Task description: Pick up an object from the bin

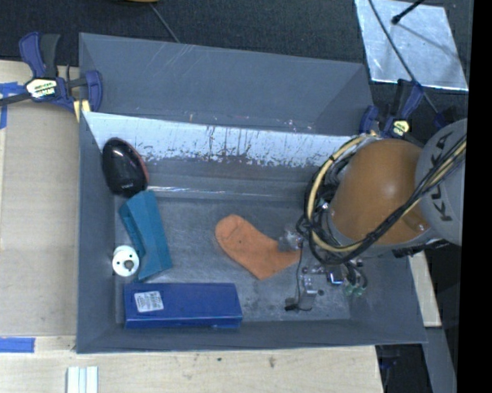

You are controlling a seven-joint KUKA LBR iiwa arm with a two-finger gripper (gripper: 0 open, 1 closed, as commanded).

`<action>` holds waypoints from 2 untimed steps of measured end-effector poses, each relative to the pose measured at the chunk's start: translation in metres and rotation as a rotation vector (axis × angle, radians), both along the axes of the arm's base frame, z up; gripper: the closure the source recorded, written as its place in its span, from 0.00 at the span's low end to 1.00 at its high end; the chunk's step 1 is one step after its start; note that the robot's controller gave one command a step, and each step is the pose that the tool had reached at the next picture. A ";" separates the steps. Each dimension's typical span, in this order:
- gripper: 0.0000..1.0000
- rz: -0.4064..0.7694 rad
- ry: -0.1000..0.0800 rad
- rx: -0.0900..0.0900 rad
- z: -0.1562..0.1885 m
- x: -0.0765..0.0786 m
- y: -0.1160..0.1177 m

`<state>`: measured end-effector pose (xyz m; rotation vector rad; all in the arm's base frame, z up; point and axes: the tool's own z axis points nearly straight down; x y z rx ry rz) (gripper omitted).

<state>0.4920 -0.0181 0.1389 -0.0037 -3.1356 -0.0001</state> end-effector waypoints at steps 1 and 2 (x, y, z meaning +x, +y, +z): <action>0.00 0.001 -0.008 0.000 0.004 0.002 0.000; 0.00 0.055 -0.015 -0.001 -0.033 0.061 0.012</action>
Offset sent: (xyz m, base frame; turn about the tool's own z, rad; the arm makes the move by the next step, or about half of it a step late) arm 0.0871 0.0202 -0.0577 -0.0862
